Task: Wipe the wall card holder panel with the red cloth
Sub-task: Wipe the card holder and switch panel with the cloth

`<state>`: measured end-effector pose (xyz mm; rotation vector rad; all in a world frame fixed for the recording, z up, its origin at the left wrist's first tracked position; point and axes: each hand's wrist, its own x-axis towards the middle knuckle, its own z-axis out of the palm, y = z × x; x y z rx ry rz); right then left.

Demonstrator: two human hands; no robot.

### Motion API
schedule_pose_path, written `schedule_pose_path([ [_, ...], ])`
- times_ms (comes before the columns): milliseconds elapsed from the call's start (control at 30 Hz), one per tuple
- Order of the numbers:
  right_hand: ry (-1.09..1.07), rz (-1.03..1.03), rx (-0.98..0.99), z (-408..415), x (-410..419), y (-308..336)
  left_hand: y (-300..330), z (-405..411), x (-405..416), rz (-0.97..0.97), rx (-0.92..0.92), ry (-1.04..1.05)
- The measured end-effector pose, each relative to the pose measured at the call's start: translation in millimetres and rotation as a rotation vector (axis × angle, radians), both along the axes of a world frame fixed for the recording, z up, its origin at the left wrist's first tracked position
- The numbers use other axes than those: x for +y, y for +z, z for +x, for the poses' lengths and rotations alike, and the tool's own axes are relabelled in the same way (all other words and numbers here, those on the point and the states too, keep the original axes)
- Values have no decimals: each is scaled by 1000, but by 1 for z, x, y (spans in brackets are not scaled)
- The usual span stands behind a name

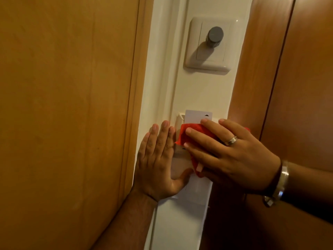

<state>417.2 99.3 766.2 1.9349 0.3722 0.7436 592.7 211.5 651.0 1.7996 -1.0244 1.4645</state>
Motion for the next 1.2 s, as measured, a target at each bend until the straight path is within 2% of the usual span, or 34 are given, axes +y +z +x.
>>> schedule_pose_path([
  [233,32,-167,121,-8,-2,21,0,-2,-1,24,23,12],
  [333,43,-121,94,-6,6,31,2,-2,0,16,10,1],
  [500,67,-120,259,-9,16,18,1,-3,-1,3,2,-5],
  [600,53,-42,229,-7,21,31,2,-2,0,2,0,-16],
  [767,-5,-109,310,-6,29,18,1,-4,-1,5,3,-21],
  [900,10,-25,249,-7,27,36,4,-2,1,12,-2,-16],
  [1067,-8,-86,314,-11,28,27,0,-3,-1,23,10,-4],
  [1200,-36,-12,198,-8,31,44,3,0,0,17,10,-9],
])
